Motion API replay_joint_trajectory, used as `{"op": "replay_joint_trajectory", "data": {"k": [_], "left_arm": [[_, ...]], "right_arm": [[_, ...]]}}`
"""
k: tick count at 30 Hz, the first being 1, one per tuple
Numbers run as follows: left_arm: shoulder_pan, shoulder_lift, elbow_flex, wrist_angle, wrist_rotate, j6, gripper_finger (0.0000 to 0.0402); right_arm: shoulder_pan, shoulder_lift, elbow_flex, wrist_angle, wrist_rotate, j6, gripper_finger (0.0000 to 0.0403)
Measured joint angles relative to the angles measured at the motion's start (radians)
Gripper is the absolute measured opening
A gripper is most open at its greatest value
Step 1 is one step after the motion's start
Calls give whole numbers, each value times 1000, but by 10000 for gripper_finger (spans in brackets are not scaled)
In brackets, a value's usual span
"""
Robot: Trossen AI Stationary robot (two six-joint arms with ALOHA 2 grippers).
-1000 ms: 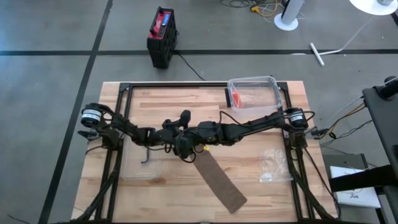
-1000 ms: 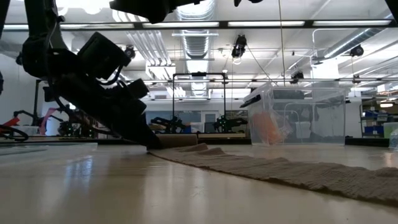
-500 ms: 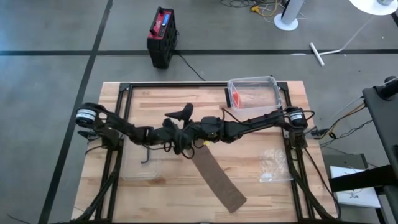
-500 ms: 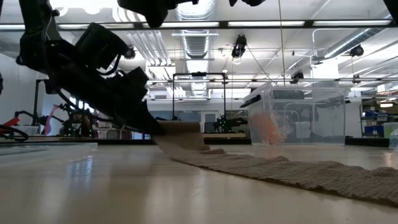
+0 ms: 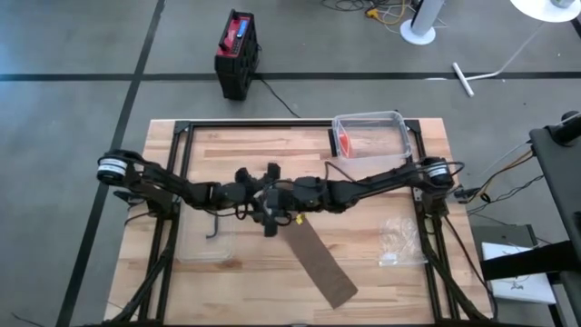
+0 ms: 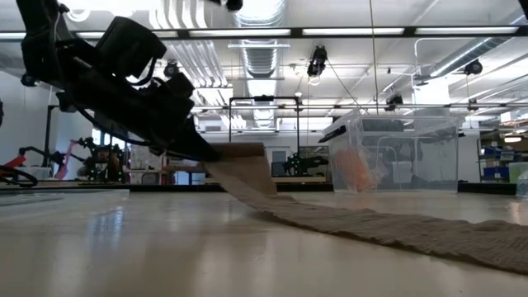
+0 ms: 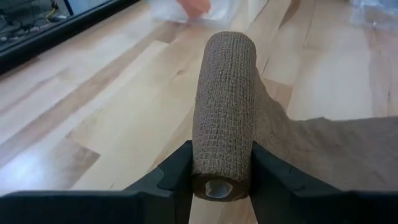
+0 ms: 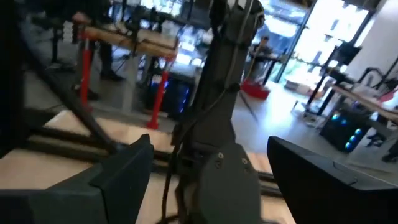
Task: Roll bandage
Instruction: Roll the brown bandage
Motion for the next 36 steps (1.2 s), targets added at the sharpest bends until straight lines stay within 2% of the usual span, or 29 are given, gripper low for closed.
{"op": "replay_joint_trajectory", "data": {"k": [7,10,14,19,22,28,32,36], "left_arm": [[-4,-95,0,-61,0,50,117],[-15,-161,0,-82,-1,73,117],[-41,-249,0,-100,0,106,117],[-48,-337,0,-99,0,156,118],[-48,-370,0,-103,0,173,118],[-55,-380,0,-103,0,239,118],[-74,-372,0,-79,0,306,119],[-79,-376,0,-17,0,404,119]], "right_arm": [[24,-194,-18,-468,2,33,309],[24,-280,-83,-558,12,114,309],[25,-377,-248,-456,100,237,309],[36,-425,-459,-208,183,343,309],[37,-435,-534,-155,195,394,309],[37,-436,-559,-194,204,440,309],[25,-433,-520,-217,177,425,309],[7,-431,-466,-226,214,443,309]]}}
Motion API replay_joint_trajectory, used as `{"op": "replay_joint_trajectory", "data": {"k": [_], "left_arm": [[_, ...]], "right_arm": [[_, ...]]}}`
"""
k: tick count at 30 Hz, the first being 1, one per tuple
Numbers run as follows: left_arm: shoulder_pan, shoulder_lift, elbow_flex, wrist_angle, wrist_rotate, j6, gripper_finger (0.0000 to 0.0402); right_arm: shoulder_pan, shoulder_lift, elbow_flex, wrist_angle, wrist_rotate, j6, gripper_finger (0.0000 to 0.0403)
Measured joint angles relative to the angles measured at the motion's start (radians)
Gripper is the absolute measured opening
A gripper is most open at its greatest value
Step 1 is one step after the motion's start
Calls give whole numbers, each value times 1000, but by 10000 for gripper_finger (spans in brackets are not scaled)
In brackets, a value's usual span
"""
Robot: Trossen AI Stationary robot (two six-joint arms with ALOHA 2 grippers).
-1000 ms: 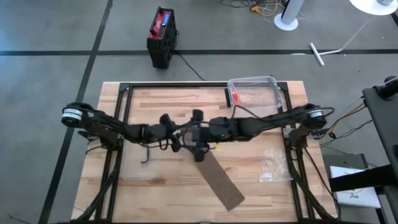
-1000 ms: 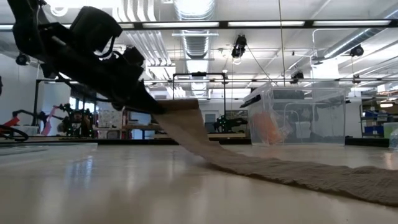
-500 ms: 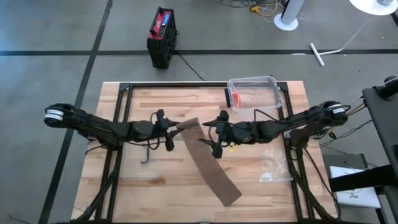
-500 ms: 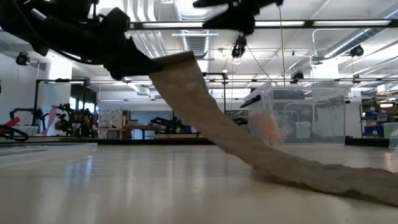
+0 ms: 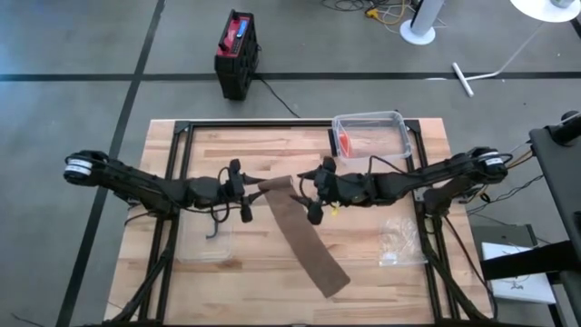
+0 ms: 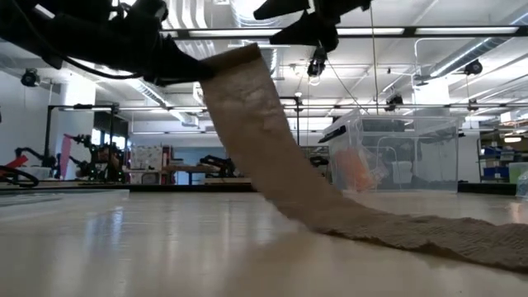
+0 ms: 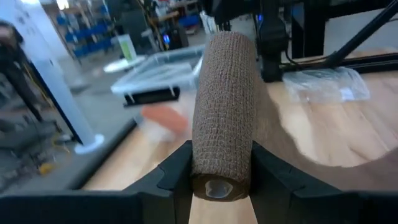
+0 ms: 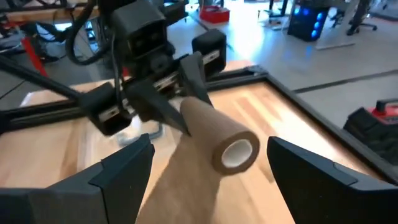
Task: Roll bandage
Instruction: Roll the brown bandage
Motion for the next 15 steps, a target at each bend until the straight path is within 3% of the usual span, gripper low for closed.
{"op": "replay_joint_trajectory", "data": {"k": [6,15], "left_arm": [[0,-29,0,49,-55,160,119],[0,-44,57,24,-74,227,119]], "right_arm": [[-46,6,113,-81,-23,55,309],[-148,98,270,-205,-265,221,309]]}}
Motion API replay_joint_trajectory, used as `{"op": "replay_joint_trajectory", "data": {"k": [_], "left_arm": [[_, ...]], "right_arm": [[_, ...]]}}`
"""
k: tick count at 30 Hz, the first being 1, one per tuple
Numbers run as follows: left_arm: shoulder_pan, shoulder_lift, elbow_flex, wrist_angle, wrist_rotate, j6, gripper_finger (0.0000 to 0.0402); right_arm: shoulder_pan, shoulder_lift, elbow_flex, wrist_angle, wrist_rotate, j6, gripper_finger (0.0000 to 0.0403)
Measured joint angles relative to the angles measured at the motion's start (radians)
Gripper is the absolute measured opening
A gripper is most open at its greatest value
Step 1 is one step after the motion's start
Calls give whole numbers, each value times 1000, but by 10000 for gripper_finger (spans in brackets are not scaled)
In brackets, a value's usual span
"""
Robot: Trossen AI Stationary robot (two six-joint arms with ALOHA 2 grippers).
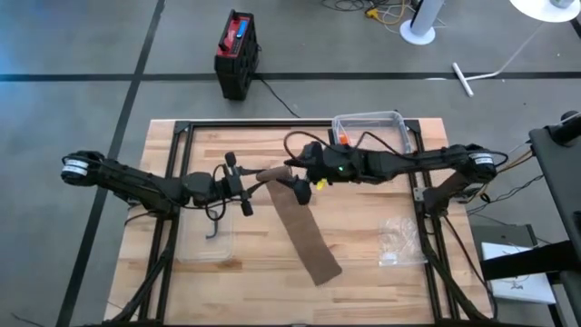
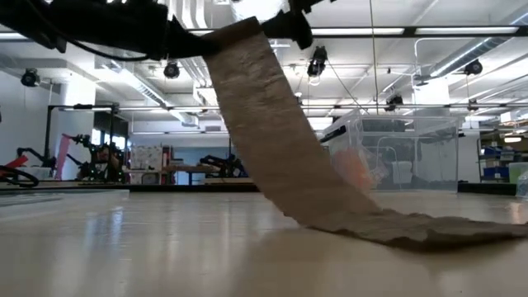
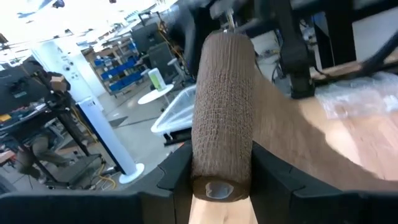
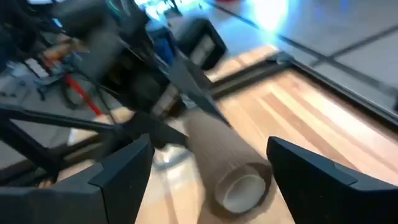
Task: Roll bandage
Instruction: Roll the brown bandage
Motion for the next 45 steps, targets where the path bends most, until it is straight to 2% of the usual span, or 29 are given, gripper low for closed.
{"op": "replay_joint_trajectory", "data": {"k": [5,13,22,28,36,40,45], "left_arm": [[0,0,8,-24,-4,-14,119],[0,-2,15,-27,-6,-16,119],[0,-2,16,-32,-4,-22,119],[0,-3,16,-40,-5,-59,125],[-21,-111,17,-228,-8,-116,173],[-24,-182,16,-252,3,-171,196],[-25,-198,16,-208,107,-220,218]], "right_arm": [[-6,41,46,-83,-17,20,302],[-9,58,64,-102,-12,81,258],[-20,55,66,-96,-8,167,192],[-28,58,66,-86,-9,178,133],[-28,32,65,-21,-11,23,63],[-28,7,67,50,-45,-74,58],[-18,6,65,147,-114,-197,66]]}}
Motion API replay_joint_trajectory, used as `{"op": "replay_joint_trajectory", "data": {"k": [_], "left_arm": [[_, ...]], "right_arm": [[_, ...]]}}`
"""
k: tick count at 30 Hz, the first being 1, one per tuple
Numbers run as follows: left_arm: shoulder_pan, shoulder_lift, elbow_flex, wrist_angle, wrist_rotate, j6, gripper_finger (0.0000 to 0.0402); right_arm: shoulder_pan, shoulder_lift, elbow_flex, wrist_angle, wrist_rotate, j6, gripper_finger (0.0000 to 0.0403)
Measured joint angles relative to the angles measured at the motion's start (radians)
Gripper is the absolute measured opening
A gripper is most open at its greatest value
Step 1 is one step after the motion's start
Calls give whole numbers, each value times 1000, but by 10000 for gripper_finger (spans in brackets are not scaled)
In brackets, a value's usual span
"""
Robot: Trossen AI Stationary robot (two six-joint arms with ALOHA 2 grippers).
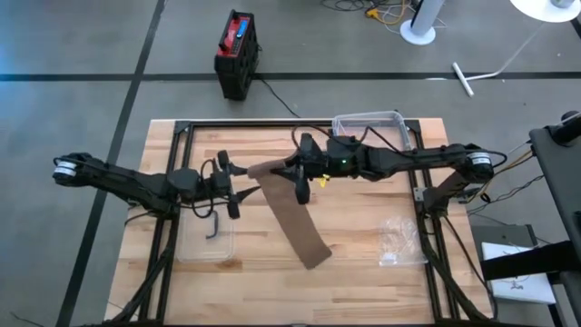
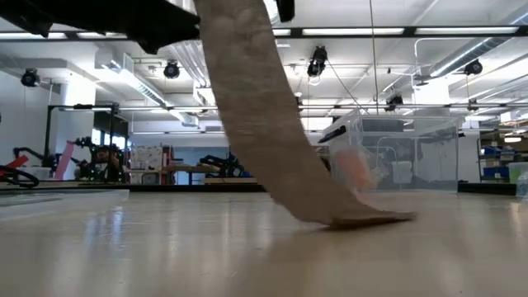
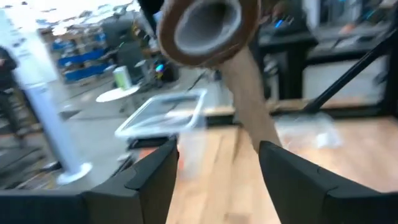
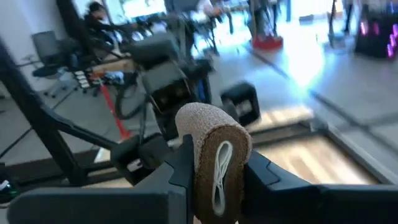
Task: Roll bandage
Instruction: Roll the brown bandage
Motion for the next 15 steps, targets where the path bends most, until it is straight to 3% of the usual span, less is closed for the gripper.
{"op": "replay_joint_trajectory", "data": {"k": [7,15], "left_arm": [[0,-18,16,80,177,-77,239],[0,-26,101,-5,209,-83,230]], "right_arm": [[4,0,0,122,-99,-121,53],[3,0,0,184,-172,-176,65]]}}
